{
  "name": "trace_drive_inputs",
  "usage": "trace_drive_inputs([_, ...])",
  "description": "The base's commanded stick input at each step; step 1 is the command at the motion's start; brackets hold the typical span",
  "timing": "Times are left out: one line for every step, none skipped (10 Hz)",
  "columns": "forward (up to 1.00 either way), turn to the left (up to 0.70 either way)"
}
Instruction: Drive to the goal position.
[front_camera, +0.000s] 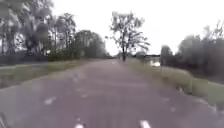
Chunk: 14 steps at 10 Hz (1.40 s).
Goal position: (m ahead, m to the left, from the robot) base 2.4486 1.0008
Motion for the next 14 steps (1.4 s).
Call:
trace_drive_inputs([0.70, 0.00])
trace_drive_inputs([0.70, 0.00])
trace_drive_inputs([0.70, 0.00])
trace_drive_inputs([0.70, 0.00])
trace_drive_inputs([0.70, 0.00])
trace_drive_inputs([0.70, 0.04])
trace_drive_inputs([0.70, 0.23])
trace_drive_inputs([0.70, 0.35])
trace_drive_inputs([0.70, 0.35])
trace_drive_inputs([0.70, 0.35])
trace_drive_inputs([0.70, 0.35])
trace_drive_inputs([0.70, 0.35])
trace_drive_inputs([0.70, 0.35])
trace_drive_inputs([0.70, 0.35])
